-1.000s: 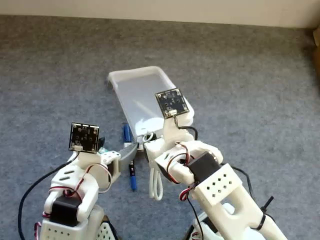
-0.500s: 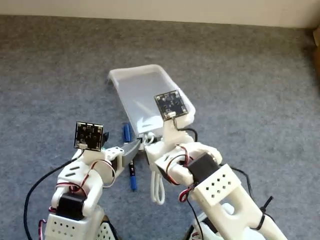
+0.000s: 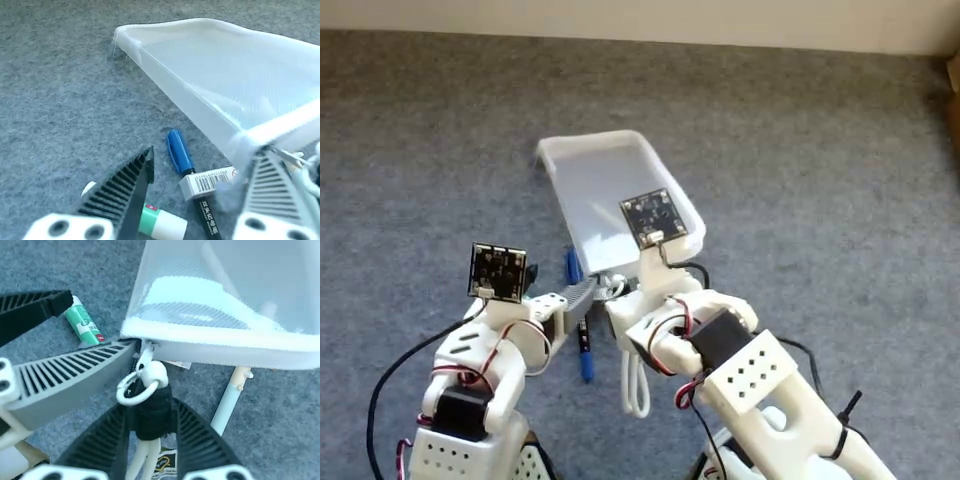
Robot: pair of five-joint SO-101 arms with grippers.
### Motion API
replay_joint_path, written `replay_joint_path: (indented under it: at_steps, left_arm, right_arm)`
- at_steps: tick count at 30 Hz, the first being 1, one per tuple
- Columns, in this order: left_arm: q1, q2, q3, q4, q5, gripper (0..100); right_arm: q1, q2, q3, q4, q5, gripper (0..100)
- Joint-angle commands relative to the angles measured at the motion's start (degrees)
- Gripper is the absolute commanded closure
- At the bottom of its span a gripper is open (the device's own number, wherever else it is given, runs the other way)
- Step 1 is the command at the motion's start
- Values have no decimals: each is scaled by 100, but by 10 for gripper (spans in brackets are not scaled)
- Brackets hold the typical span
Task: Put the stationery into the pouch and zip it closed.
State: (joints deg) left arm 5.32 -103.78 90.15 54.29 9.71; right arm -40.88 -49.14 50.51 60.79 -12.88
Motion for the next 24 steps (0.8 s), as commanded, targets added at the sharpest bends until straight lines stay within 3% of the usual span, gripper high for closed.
replay_joint_path:
  at_steps: [1,9,18,24]
  left_arm:
    - [-426,-48,-31,-158,9,832]
    - [-760,-48,-66,-149,9,949]
    - [-910,-48,-75,-132,0,994]
    - [-910,-48,-75,-123,0,994]
  right_arm:
    - [-48,-215,-92,22,44,995]
    - [-13,-215,-84,31,44,995]
    - [892,-224,-110,48,62,995]
    - [1385,-224,-242,787,79,995]
